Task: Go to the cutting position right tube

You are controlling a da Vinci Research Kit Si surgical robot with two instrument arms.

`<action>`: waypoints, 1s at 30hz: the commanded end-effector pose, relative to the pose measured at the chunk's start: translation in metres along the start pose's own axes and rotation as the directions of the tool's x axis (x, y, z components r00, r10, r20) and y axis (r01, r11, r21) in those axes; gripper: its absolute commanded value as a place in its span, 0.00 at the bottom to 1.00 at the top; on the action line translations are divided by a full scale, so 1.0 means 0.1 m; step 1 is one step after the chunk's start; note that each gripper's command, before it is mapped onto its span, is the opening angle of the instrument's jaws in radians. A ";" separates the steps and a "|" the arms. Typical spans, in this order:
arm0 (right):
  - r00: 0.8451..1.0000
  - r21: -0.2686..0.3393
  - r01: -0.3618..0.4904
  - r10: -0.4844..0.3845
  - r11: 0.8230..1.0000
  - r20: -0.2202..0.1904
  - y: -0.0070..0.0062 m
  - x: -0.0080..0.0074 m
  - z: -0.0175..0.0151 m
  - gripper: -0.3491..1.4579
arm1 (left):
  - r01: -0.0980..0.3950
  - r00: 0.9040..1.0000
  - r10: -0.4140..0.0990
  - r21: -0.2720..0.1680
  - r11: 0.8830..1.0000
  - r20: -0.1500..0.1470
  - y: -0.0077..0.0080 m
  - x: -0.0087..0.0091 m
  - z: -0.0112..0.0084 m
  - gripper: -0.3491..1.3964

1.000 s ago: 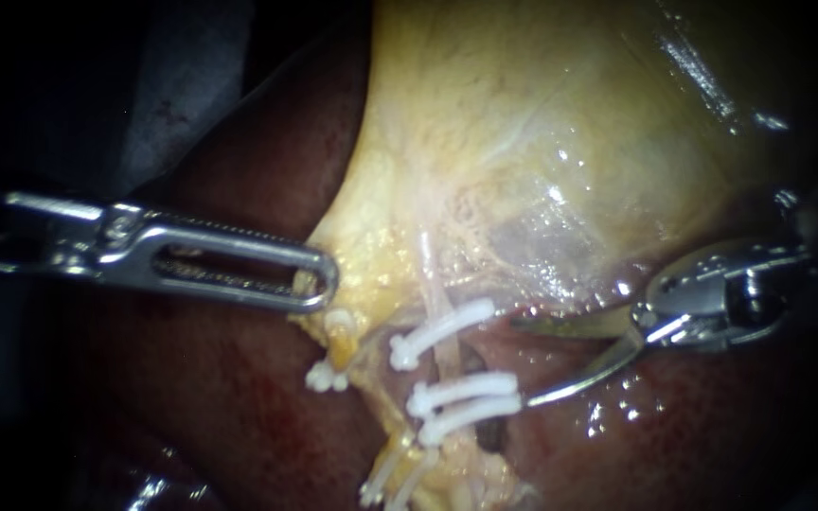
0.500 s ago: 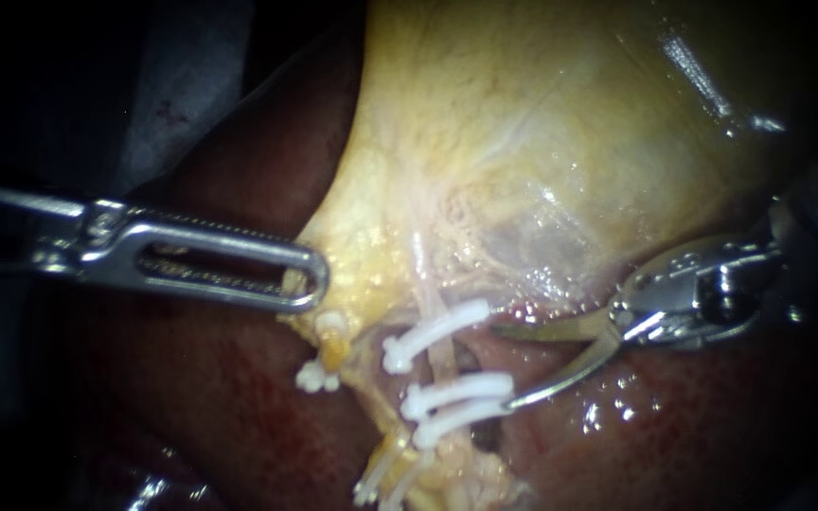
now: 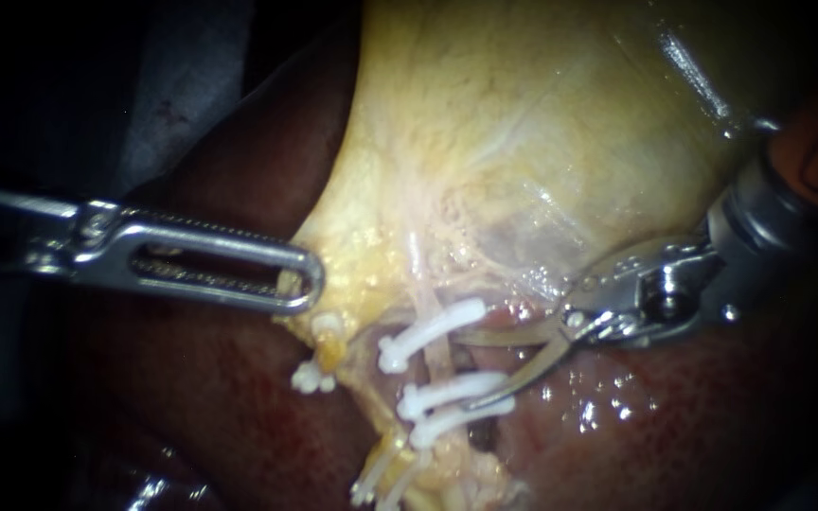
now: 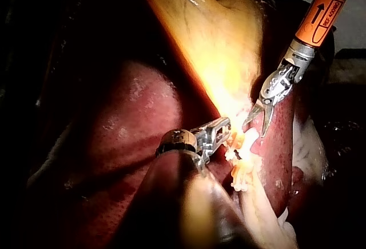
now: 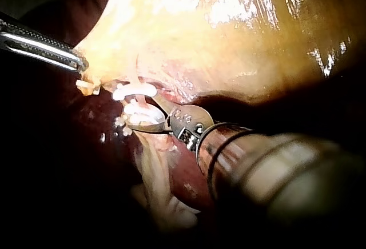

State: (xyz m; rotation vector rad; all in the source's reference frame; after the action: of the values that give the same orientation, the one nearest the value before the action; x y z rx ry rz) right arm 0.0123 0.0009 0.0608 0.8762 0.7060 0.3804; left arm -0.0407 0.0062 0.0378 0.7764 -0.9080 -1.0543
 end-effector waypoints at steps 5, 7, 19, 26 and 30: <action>1.000 -0.002 -0.001 0.001 1.000 0.000 0.004 0.004 0.009 0.67 | 0.000 1.000 0.000 -0.001 1.000 0.001 -0.001 0.000 0.000 0.00; 1.000 -0.002 -0.002 0.002 1.000 -0.001 0.006 0.005 0.011 0.65 | 0.000 1.000 0.000 -0.001 1.000 0.001 -0.001 0.000 0.000 0.00; 1.000 -0.007 -0.007 0.007 1.000 -0.004 0.011 0.017 0.022 0.55 | 0.000 1.000 0.000 -0.001 1.000 0.001 -0.001 0.000 0.001 0.00; 1.000 -0.008 -0.021 0.021 1.000 -0.003 0.012 0.017 0.029 0.48 | 0.000 1.000 0.000 -0.001 1.000 0.001 -0.001 0.000 0.001 0.00; 1.000 -0.006 -0.021 0.021 1.000 -0.001 0.013 0.015 0.032 0.46 | 0.000 1.000 0.000 -0.001 1.000 0.001 -0.001 0.000 0.001 0.00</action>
State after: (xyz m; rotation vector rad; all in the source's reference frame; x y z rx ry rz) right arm 0.0156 0.0008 0.0627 0.8784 0.6966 0.4013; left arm -0.0408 0.0062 0.0377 0.7753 -0.9080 -1.0554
